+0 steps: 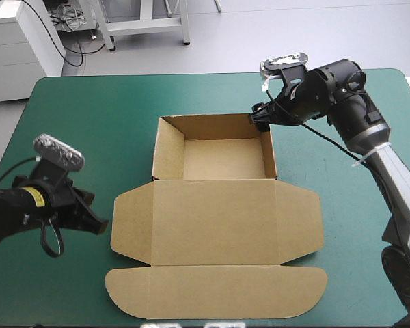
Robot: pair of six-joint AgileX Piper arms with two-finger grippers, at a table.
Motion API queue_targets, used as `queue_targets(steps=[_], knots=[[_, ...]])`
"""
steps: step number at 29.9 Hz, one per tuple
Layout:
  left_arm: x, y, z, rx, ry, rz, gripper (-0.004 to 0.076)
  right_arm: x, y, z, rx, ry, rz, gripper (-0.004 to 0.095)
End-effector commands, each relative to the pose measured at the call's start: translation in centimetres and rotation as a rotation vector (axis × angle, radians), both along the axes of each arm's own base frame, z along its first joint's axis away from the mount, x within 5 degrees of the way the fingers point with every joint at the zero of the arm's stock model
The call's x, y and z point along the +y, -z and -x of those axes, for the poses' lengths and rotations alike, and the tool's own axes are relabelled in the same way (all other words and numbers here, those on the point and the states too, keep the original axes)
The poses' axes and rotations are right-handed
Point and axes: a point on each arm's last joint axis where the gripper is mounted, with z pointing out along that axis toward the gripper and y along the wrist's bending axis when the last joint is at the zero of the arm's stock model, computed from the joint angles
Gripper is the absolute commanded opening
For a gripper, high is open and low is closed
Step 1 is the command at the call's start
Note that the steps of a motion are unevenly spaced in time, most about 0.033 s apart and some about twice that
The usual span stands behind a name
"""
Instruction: Fold the box
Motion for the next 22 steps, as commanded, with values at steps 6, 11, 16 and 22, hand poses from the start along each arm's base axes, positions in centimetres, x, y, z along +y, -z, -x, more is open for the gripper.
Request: queue_targets(steps=[6,11,16,22], knots=[[1.0,6.4,3.1,0.069,-0.004,0.002,-0.0008,0.9,2.8,-2.9,0.03,0.006,0.022,0.0848],[1.5,7.2,4.6,0.056,-0.026,0.024,-0.0008,1.8,6.6,-5.1,0.109,0.006,0.057,0.0848],[1.8,6.8,5.4,0.015,-0.029,0.036,-0.0008,2.4,10.2,-6.8,0.188,0.018,0.08,0.0819],[1.9,6.7,5.6,0.014,-0.028,0.036,-0.0008,2.8,11.9,-7.5,0.22,0.036,0.075,0.0713]])
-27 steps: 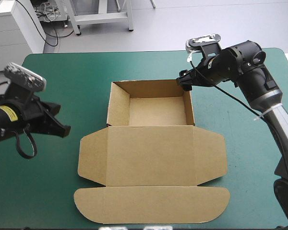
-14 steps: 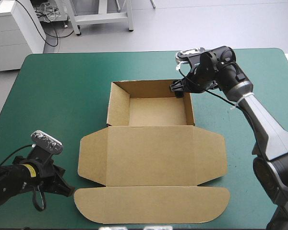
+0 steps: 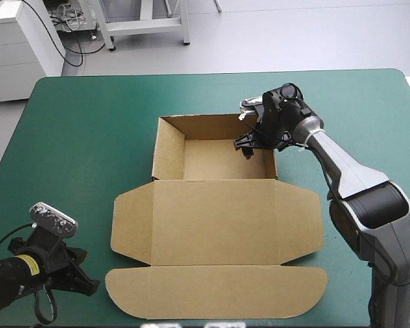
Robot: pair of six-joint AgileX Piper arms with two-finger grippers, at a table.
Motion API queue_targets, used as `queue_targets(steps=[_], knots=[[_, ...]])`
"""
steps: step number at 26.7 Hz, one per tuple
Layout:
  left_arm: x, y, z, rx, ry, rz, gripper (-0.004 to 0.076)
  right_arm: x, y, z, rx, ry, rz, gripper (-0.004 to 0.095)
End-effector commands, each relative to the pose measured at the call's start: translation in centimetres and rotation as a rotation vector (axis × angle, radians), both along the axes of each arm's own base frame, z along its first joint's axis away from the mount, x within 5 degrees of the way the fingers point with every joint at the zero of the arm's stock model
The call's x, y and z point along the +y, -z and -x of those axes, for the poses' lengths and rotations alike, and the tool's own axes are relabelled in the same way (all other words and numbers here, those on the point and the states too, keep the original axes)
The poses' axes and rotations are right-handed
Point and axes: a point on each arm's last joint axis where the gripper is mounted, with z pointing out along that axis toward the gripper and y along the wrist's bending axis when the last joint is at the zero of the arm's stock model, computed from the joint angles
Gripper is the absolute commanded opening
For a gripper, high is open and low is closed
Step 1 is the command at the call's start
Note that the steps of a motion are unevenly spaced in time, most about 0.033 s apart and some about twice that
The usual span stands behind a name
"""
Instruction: Fold the box
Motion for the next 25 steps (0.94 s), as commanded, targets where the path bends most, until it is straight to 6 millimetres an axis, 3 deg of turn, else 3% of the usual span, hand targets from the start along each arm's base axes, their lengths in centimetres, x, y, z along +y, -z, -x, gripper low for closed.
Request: queue_targets(steps=[1,7,15,19,21,23,25], knots=[[-0.2,-0.9,-0.2,-0.049,-0.006,0.033,-0.0008,-0.3,-2.9,0.3,-0.091,0.01,-0.033,0.0671],[-0.1,-0.9,-0.3,-0.052,-0.008,0.025,-0.0008,-0.3,-2.9,0.3,-0.091,0.012,-0.034,0.0331],[-0.2,-0.9,-0.3,-0.052,-0.006,0.033,-0.0008,-0.4,-2.9,0.3,-0.092,0.03,-0.032,-0.0013],[-0.2,-0.9,-0.3,-0.051,-0.006,0.035,-0.0008,-0.4,-2.9,0.2,-0.106,0.019,-0.025,-0.002],[-0.2,-0.9,-0.2,-0.05,-0.005,0.037,-0.0008,-0.9,-3.9,0.1,-0.147,-0.007,0.021,-0.0022],[-0.2,-0.9,-0.2,-0.05,-0.005,0.037,-0.0008,-2.5,-5.7,-0.2,-0.217,0.001,0.077,-0.0022],[-0.2,-0.9,-0.2,-0.05,-0.005,0.037,-0.0008,-5.5,-7.7,-0.6,-0.269,0.066,0.1,-0.0022]])
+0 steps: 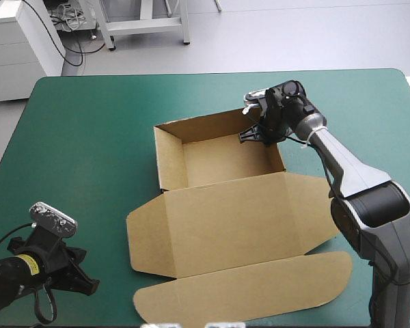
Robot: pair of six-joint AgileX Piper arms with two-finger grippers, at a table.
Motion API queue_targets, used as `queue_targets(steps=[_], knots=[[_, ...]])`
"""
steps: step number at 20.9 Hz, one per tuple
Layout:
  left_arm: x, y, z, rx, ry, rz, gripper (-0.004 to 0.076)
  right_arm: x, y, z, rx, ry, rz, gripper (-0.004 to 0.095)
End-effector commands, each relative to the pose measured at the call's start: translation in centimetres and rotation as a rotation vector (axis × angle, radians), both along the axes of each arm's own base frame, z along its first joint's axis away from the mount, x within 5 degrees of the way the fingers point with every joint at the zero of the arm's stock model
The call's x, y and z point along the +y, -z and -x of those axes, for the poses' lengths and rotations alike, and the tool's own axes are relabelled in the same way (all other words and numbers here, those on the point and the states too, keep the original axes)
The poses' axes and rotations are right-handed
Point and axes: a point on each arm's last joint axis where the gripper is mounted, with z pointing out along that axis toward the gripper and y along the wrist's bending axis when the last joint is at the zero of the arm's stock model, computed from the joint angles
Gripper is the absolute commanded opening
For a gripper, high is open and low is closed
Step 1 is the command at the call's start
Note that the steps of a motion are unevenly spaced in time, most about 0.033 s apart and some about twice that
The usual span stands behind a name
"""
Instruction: Fold the box
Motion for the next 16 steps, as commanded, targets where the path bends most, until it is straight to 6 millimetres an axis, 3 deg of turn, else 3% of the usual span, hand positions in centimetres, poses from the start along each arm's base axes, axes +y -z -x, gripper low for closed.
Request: queue_targets(steps=[1,2,3,5,8,9,11,16], knots=[[-0.3,-0.9,-0.2,-0.048,-0.003,0.042,-0.0008,-6.1,-7.4,0.3,-0.214,0.089,0.054,-0.0022],[-0.3,-0.9,-0.2,-0.048,-0.003,0.042,-0.0008,-8.8,-8.4,0.3,-0.234,0.136,0.065,-0.0022],[-0.3,-0.9,-0.2,-0.048,-0.003,0.042,-0.0008,-10.0,-8.7,0.3,-0.241,0.157,0.073,-0.0022],[-0.3,-0.9,-0.2,-0.048,-0.003,0.042,-0.0008,-14.4,-9.3,0.3,-0.257,0.252,0.096,-0.0022],[-0.3,-0.9,-0.2,-0.048,-0.003,0.042,-0.0008,-21.1,-9.3,0.7,-0.269,0.378,0.124,-0.0022],[-0.3,-1.0,-0.2,-0.05,-0.003,0.043,-0.0008,-22.1,-9.3,0.8,-0.27,0.39,0.128,-0.0022],[-0.3,-1.1,-0.3,-0.064,-0.003,0.048,-0.0008,-26.0,-9.3,1.3,-0.293,0.446,0.109,-0.0022],[-0.5,-1.3,-0.4,-0.084,-0.001,0.071,-0.0008,-30.6,-7.7,1.7,-0.271,0.523,0.11,-0.0022]])
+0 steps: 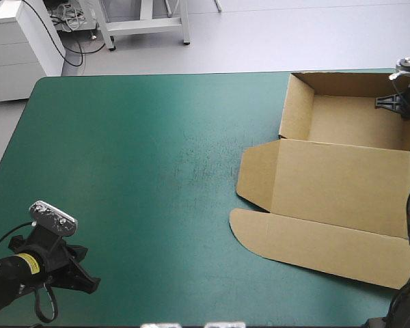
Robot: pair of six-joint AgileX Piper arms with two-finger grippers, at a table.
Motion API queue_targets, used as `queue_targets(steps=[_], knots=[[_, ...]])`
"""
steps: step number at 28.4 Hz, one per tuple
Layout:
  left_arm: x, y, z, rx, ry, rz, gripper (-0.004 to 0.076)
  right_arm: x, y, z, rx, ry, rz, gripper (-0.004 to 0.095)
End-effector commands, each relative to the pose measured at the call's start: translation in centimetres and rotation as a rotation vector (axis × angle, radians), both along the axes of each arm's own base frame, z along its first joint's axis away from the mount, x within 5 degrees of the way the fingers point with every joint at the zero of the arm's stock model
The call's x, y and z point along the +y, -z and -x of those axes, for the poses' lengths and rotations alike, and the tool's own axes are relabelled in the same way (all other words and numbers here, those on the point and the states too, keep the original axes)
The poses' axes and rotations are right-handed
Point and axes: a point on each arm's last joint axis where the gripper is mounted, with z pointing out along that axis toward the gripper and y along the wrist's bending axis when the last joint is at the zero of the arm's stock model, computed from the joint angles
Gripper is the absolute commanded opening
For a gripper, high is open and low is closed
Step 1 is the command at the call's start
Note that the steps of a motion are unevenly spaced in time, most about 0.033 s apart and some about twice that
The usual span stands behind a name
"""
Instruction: Fold the box
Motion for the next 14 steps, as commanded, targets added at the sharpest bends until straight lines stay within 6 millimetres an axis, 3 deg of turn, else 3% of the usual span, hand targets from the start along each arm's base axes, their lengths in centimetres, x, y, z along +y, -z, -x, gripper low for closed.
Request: queue_targets(steps=[1,3,9,11,14], knots=[[-0.5,-1.2,-0.3,-0.065,0.001,0.072,-0.0008,-2.8,-2.3,1.1,-0.104,0.047,0.034,-0.0022],[-0.6,-1.2,-0.3,-0.059,0.005,0.087,-0.0008,-4.7,-1.0,1.2,-0.11,0.104,-0.028,-0.0022],[-0.6,-1.2,-0.3,-0.06,0.005,0.09,-0.0008,-7.0,1.5,1.1,-0.075,0.152,-0.112,0.001],[-0.6,-1.2,-0.3,-0.062,0.005,0.091,-0.0008,-7.1,1.9,1.1,-0.064,0.156,-0.116,0.0073],[-0.7,-1.3,-0.3,-0.071,0.006,0.102,-0.0008,-7.1,1.8,1.0,-0.084,0.166,-0.12,0.0253]])
